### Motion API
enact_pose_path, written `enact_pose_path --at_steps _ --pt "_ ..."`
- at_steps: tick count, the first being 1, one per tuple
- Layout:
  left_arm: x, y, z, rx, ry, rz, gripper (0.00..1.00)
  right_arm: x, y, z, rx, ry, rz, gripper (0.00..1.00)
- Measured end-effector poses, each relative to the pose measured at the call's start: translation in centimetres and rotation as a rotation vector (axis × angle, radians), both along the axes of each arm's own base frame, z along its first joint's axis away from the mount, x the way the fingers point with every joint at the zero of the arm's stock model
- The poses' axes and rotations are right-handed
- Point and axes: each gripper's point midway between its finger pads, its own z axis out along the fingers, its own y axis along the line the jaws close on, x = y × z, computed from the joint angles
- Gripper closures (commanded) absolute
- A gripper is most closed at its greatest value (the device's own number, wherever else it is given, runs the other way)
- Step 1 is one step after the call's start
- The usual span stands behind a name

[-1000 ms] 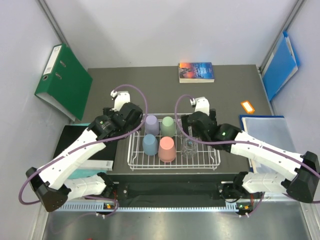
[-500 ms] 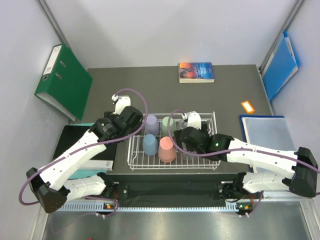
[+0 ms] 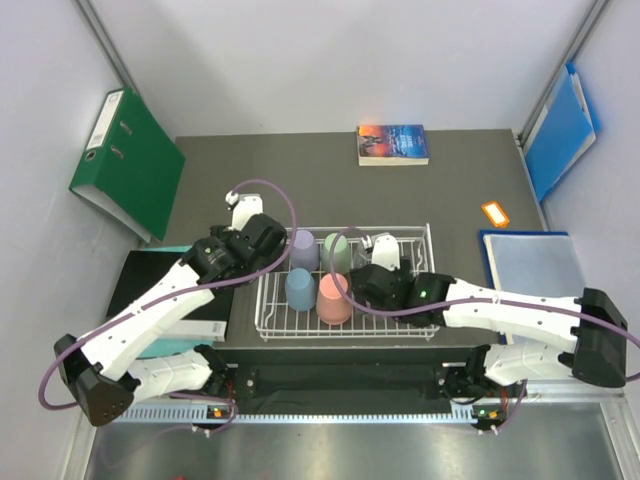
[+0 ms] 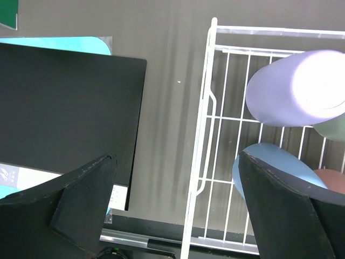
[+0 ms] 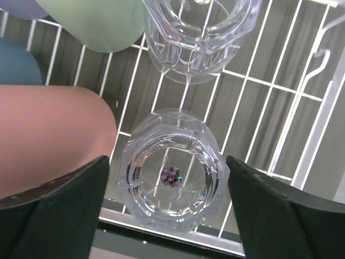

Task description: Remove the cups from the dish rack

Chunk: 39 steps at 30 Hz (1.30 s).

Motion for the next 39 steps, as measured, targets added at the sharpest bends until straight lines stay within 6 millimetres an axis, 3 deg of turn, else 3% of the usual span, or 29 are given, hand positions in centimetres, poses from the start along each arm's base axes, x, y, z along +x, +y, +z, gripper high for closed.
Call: enact_pose_path --at_steps 2,3,4,10,13,16,20,23,25,27,30,32,35,39 --pt "-0.1 0.0 -0.2 0.000 0.006 -0.002 0.01 0.1 -0.1 -0.5 -0.014 0.006 -0.016 0.56" --pt "-0.1 0.0 -0.2 0.000 0.007 -0.003 0.01 0.2 -0.1 -0.6 -0.023 0.000 -0.018 0.90" --pt "-0.1 0.0 -0.3 0.000 0.007 -0.004 0.01 0.4 0.0 -0.5 -0.017 -0.006 -0.028 1.00" --pt "-0.1 0.0 -0.2 -0.001 0.006 -0.003 0.02 0.4 -0.4 -0.1 -0.041 -0.017 -0.055 1.00" --pt "0.0 0.3 0.1 0.005 -0.009 0.007 0.02 0.4 -1.0 1.4 -0.084 -0.034 -0.052 1.00" --pt "0.3 0.5 1.3 0.003 -0.040 0.019 0.02 1.4 -0.1 6.9 -0.060 -0.102 -0.034 1.00" --pt "1.4 0.4 4.7 -0.027 -0.128 0.041 0.01 3.3 1.8 18.4 0.127 -0.272 -0.028 1.00" --pt "2.2 0.4 7.4 -0.057 -0.203 0.064 0.01 4.7 1.0 24.7 0.296 -0.348 -0.049 1.00" --pt "2.6 0.0 8.6 -0.093 -0.243 0.066 0.01 6.8 -0.7 26.9 0.424 -0.362 -0.090 1.00" --pt "3.0 -0.8 9.8 -0.163 -0.285 0.053 0.01 9.7 -3.2 27.4 0.537 -0.387 -0.169 1.00" --pt "3.1 -2.8 12.6 -0.339 -0.364 0.000 0.01 12.9 -5.0 25.2 0.692 -0.347 -0.195 1.00" --pt "3.0 -4.4 15.0 -0.494 -0.435 -0.049 0.01 14.3 -3.8 24.0 0.817 -0.294 -0.145 1.00" --pt "2.4 -7.3 18.0 -0.708 -0.491 -0.156 0.01 15.8 0.0 21.7 1.023 -0.164 -0.019 1.00" --pt "1.7 -12.0 21.4 -0.957 -0.514 -0.326 0.01 15.2 3.1 20.3 1.189 -0.019 0.102 1.00"
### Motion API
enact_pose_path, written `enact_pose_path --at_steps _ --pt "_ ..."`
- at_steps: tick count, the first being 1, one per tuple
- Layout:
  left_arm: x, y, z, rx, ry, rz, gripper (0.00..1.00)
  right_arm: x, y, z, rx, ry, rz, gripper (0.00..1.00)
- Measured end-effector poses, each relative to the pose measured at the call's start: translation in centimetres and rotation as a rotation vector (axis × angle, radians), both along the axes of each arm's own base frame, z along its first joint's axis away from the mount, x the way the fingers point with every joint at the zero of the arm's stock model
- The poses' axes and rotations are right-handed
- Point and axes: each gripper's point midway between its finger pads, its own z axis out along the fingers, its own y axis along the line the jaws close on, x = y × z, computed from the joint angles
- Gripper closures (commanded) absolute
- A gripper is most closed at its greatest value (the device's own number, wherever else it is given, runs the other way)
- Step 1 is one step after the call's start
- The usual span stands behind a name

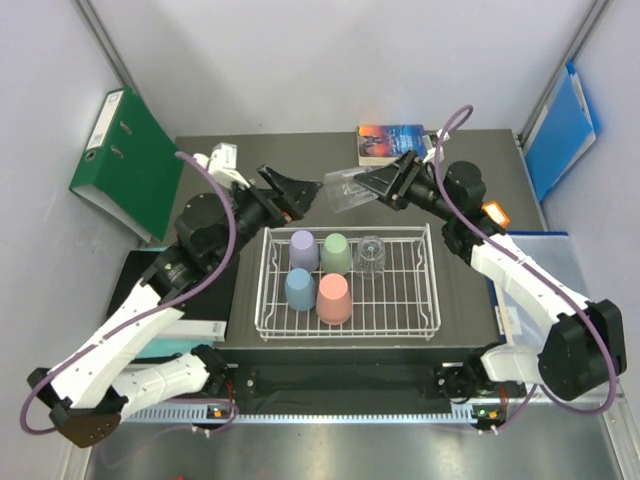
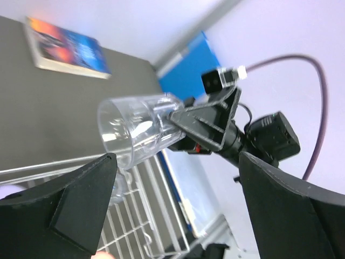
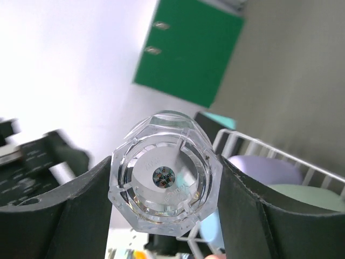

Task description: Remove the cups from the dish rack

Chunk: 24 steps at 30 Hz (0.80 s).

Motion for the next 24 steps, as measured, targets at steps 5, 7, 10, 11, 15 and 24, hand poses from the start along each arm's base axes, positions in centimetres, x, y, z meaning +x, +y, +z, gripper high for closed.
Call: enact_pose_path --at_steps 5,7,10,11,15,24 --pt "0.0 -3.3 -1.3 -0.105 0.017 -0.153 0.01 -2.3 0.9 3.6 0.096 -0.096 0.122 1.00" --pt "0.1 -4.0 -1.8 -0.135 0.032 -0.197 0.01 -3.2 0.9 4.9 0.117 -0.136 0.151 1.00" --pt "0.2 -5.0 -1.7 -0.179 0.038 -0.246 0.01 -4.2 0.9 6.0 0.133 -0.174 0.180 1.00" --pt "0.1 -5.2 -1.8 -0.188 0.040 -0.261 0.01 -4.5 1.0 6.1 0.135 -0.182 0.189 1.00" --pt "-0.1 -5.7 -2.0 -0.217 0.045 -0.293 0.09 -5.5 1.7 6.3 0.138 -0.192 0.231 1.00" --pt "-0.9 -6.4 -0.9 -0.284 0.014 -0.354 1.00 -8.0 3.7 4.6 0.149 -0.162 0.317 1.00"
